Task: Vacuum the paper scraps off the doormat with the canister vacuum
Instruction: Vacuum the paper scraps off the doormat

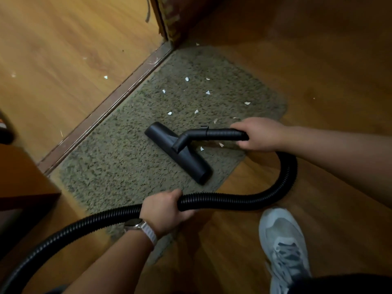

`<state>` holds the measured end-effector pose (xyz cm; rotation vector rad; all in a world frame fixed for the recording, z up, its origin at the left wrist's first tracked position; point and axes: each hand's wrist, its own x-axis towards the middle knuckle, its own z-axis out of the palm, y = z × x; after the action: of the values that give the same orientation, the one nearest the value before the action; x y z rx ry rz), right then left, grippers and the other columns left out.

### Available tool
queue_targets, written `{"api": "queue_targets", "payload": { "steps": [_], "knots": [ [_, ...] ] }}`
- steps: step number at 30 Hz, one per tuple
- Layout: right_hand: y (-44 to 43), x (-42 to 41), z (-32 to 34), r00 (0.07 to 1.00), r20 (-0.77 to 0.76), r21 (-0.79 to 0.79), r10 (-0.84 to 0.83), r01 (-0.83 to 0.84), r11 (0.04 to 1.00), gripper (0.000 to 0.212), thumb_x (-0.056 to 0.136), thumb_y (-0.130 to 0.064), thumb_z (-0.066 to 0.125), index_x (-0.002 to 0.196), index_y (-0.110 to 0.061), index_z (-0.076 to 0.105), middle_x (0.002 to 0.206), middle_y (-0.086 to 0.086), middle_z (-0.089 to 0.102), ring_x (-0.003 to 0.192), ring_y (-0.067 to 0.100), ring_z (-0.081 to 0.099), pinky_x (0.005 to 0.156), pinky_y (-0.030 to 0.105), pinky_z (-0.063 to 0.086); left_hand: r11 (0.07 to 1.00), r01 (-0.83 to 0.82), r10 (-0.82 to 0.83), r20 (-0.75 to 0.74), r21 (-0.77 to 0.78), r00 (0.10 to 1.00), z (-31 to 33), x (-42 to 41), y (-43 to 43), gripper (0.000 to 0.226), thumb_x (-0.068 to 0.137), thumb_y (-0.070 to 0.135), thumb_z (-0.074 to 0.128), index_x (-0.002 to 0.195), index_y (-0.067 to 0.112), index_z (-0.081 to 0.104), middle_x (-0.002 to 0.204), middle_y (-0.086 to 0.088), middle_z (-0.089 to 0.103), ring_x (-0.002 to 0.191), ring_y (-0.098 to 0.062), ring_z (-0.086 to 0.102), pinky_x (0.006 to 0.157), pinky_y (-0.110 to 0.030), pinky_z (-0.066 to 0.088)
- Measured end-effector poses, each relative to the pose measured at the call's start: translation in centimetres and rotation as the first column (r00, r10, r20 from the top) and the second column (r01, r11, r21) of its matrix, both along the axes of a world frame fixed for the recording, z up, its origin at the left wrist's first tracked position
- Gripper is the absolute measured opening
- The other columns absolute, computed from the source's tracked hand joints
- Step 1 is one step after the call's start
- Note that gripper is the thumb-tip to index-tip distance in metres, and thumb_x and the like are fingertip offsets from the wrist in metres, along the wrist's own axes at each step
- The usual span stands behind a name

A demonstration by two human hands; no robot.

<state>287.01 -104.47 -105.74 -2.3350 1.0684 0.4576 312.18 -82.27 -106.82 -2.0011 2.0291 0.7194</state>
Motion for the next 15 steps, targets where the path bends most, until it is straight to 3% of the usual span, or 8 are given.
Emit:
{"api": "queue_targets", "payload": {
  "steps": [3, 7, 11, 15],
  "knots": [
    [0.3, -0.7, 0.3, 0.998, 0.03, 0.036, -0.063, 0.062, 0.997, 0.028, 0.09, -0.036, 0.064, 0.116, -0.027, 0.059, 0.092, -0.002, 0.064, 0.079, 0.017, 0.062, 0.071, 0.044, 0.056, 1.0, 0.026, -0.026, -0.021, -0.016, 0.999, 0.0, -0.7, -1.0, 0.053, 0.078, 0.082, 0.043, 0.092, 0.032, 0.056, 0.077, 0.014, 0.055, 0.066, -0.005, 0.055, 0.054, -0.02, 0.04],
    [0.1, -2.0, 1.5, 0.999, -0.018, -0.08, -0.046, 0.044, 0.996, 0.02, 0.093, -0.044, 0.058, 0.107, -0.03, 0.058, 0.09, -0.003, 0.063, 0.076, 0.019, 0.059, 0.057, 0.034, 0.049, 0.997, -0.056, 0.047, -0.145, -0.054, 0.988, 0.3, -1.7, -2.1, 0.06, 0.07, 0.085, 0.047, 0.084, 0.028, 0.057, 0.067, 0.012, 0.055, 0.058, -0.004, 0.054, 0.05, -0.021, 0.043],
    [0.6, -2.1, 3.2, 0.998, -0.066, -0.181, 0.008, -0.02, 0.983, 0.02, 0.093, -0.048, 0.054, 0.101, -0.03, 0.054, 0.085, -0.005, 0.058, 0.072, 0.017, 0.056, 0.051, 0.03, 0.037, 0.995, -0.052, 0.038, -0.161, -0.082, 0.986, 1.2, -1.4, -2.3, 0.059, 0.067, 0.086, 0.054, 0.077, 0.028, 0.055, 0.062, 0.012, 0.054, 0.057, -0.002, 0.054, 0.048, -0.022, 0.04],
    [2.3, -3.1, 3.2, 0.997, -0.056, -0.189, -0.049, 0.037, 0.981, 0.024, 0.09, -0.05, 0.056, 0.09, -0.027, 0.05, 0.081, -0.004, 0.058, 0.071, 0.019, 0.057, 0.056, 0.034, 0.049, 0.998, -0.006, -0.001, -0.126, -0.055, 0.992, 2.2, -0.9, -1.7, 0.066, 0.064, 0.092, 0.045, 0.078, 0.028, 0.055, 0.063, 0.01, 0.055, 0.057, -0.002, 0.055, 0.051, -0.023, 0.046]
  ]
}}
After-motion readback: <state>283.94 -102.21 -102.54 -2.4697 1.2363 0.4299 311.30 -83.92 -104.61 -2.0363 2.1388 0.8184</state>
